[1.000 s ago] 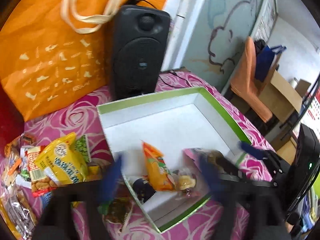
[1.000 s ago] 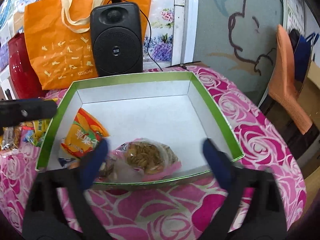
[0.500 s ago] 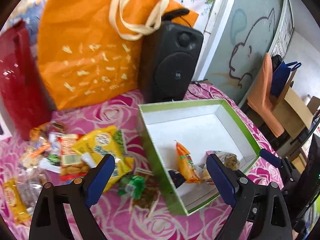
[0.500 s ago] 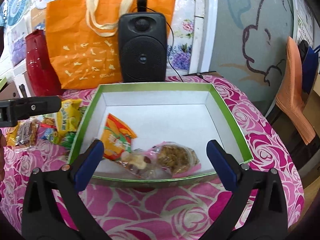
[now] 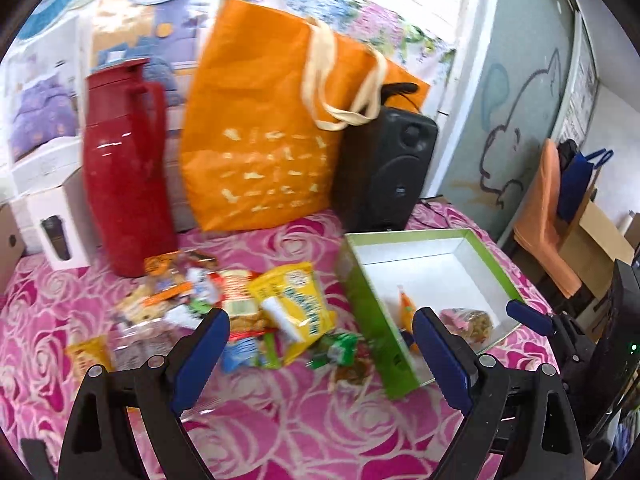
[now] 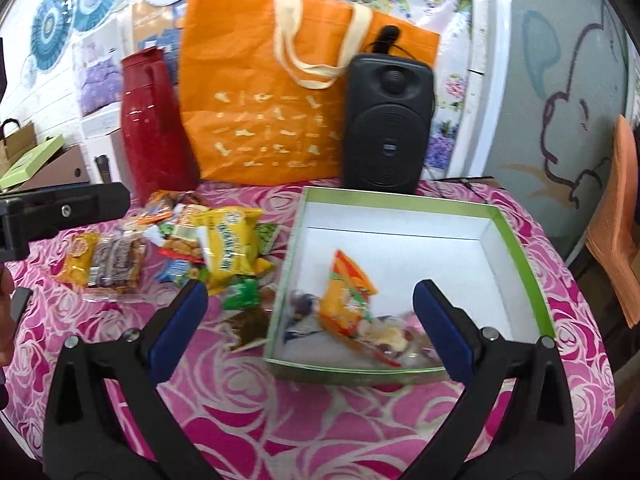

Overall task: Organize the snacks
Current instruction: 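Move both tools back toward the snack pile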

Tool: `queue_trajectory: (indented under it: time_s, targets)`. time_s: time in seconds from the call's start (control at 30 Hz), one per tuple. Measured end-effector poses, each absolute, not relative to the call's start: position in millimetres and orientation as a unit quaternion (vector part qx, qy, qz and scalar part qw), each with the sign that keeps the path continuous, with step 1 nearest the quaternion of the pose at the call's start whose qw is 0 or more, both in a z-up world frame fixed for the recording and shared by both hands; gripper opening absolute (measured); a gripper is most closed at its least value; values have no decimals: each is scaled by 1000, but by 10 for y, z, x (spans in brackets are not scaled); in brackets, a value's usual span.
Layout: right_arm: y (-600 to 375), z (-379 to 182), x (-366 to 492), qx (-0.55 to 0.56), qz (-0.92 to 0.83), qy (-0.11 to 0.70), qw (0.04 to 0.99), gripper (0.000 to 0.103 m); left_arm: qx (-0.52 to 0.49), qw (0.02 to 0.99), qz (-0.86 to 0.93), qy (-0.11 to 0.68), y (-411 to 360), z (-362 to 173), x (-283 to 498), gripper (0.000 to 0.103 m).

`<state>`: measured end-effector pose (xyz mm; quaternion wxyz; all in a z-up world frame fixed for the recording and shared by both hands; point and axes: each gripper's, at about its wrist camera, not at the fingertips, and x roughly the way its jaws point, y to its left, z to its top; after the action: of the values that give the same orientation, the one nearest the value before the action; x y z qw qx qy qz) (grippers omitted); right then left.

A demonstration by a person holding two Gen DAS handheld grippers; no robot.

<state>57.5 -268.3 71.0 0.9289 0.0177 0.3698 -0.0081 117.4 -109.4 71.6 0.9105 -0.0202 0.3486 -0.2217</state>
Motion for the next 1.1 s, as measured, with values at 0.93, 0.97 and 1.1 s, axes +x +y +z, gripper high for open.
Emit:
queue_trajectory:
  time_s: [0.93,0.97,1.1]
  targets:
    - [-754,-90,1377,5,205,462,863,102,-109,896,-82,422,1066,-64,1034,86]
    - [-734,-134,1419,10,207,465,861,102,-111,896,-84,422,1072,-66,1042,83]
    - [-638,-286,1523,9,216,476,853,102,-114,892,-92,429,1054,-94,1093,75]
